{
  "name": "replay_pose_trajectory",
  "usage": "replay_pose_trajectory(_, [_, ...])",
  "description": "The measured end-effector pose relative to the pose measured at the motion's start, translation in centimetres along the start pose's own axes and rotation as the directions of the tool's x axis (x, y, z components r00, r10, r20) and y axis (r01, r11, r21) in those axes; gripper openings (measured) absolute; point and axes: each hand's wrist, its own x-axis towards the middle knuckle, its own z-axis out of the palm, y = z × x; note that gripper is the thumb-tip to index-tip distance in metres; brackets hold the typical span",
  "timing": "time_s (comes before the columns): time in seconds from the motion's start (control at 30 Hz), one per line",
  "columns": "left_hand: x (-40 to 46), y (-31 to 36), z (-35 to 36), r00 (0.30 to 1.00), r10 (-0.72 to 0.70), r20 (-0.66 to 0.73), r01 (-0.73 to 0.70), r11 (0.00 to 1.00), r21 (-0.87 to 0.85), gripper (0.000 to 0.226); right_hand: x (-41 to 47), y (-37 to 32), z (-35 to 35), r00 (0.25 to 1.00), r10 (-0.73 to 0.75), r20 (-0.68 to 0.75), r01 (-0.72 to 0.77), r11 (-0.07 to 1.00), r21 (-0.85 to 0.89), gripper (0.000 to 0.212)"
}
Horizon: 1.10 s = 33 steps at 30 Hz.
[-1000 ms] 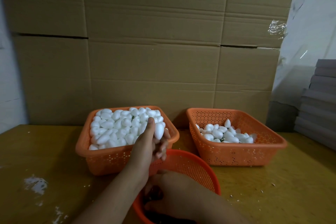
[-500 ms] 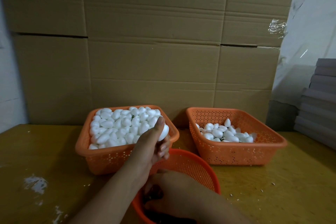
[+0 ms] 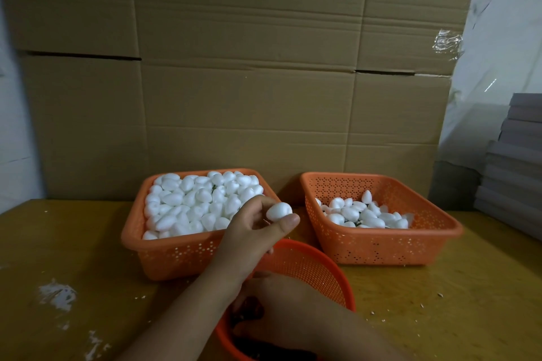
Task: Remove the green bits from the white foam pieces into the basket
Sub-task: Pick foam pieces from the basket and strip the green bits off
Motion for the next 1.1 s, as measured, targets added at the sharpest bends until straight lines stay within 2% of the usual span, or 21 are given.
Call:
replay_pose_trajectory(0.13, [-0.03, -0.20, 0.17, 0.998, 0.055, -0.016, -0.054, 0.998, 0.041, 0.021, -0.13, -0.06, 0.00, 1.000, -0.014, -0.009, 0.014, 1.000, 0.011, 0.027])
replay_pose_trajectory(0.37, [0.09, -0.33, 0.07, 0.997, 0.068, -0.031, -0.067, 0.998, 0.020, 0.026, -0.14, -0.08, -0.26, 1.000, -0.017, -0.003, 0.017, 1.000, 0.000, 0.027])
replay_pose_trajectory(0.7, [0.05, -0.26, -0.01, 0.997, 0.060, -0.050, -0.062, 0.997, -0.042, 0.056, -0.08, -0.11, -0.22, 1.000, -0.005, 0.000, 0.005, 1.000, -0.005, 0.027])
replay_pose_trajectory(0.9, [0.03, -0.21, -0.05, 0.997, 0.070, -0.039, -0.071, 0.997, -0.030, 0.063, -0.04, 0.00, -0.20, 1.000, -0.003, -0.004, 0.003, 1.000, -0.001, 0.026])
replay_pose_trajectory(1.1, [0.08, -0.36, -0.09, 0.997, 0.052, -0.060, -0.051, 0.999, 0.015, 0.053, 0.00, -0.04, -0.14, 1.000, -0.006, -0.006, 0.006, 1.000, -0.005, 0.025])
